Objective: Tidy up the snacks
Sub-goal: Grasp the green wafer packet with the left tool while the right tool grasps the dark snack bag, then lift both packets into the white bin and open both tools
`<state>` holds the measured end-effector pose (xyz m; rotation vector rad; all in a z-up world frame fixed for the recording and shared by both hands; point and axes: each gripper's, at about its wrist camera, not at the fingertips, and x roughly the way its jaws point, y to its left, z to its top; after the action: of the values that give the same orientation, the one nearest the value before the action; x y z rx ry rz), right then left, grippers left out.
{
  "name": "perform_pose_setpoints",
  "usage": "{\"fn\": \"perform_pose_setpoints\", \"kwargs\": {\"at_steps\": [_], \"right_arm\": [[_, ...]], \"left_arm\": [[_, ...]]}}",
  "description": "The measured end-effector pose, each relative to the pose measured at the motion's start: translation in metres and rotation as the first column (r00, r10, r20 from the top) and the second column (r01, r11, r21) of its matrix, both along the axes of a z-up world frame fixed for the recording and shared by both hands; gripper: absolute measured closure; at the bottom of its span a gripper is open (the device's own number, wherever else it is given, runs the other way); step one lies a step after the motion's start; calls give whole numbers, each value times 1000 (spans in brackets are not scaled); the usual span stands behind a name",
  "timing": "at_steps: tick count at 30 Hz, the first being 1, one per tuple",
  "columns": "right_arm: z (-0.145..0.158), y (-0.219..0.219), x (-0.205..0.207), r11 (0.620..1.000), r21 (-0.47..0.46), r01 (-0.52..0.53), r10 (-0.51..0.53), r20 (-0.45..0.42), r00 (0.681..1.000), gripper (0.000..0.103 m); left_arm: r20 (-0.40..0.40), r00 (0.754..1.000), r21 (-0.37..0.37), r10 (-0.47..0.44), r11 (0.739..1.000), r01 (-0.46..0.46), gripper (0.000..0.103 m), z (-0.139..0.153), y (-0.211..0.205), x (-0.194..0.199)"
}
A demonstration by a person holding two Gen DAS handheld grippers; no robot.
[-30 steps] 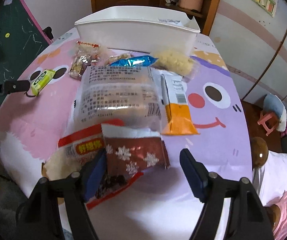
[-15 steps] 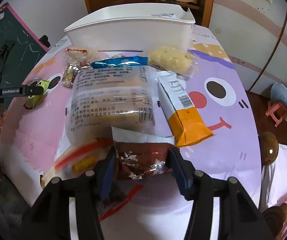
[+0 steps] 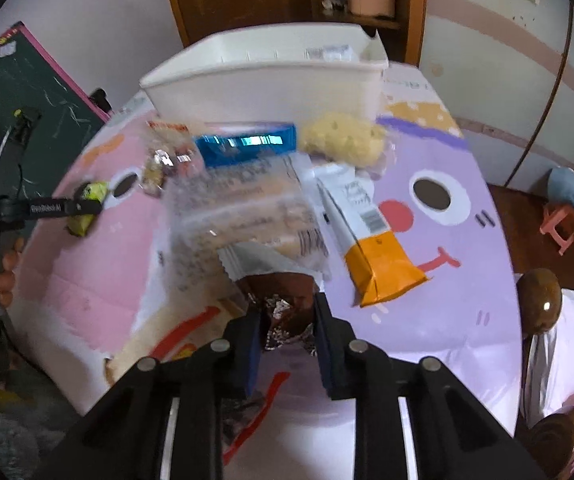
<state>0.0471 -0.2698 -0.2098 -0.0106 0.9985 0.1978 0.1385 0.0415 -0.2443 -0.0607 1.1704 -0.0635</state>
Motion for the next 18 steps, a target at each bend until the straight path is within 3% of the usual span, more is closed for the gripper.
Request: {"fn": "perform_pose_setpoints", "kwargs": {"at_steps": [8, 14, 18], "right_arm": [[50, 9, -17, 997, 72, -30, 21, 118, 993, 80], [92, 27, -20, 996, 31, -81, 73, 212, 974, 80], [129, 40, -21, 994, 0, -112, 106, 308, 945, 80]], "left_arm": [[101, 993, -33, -63, 997, 67, 69, 57, -13, -48], [186, 979, -41, -88, 994, 97, 68, 112, -21, -63], [232, 966, -27, -113, 992, 122, 68, 148, -28, -62]]}}
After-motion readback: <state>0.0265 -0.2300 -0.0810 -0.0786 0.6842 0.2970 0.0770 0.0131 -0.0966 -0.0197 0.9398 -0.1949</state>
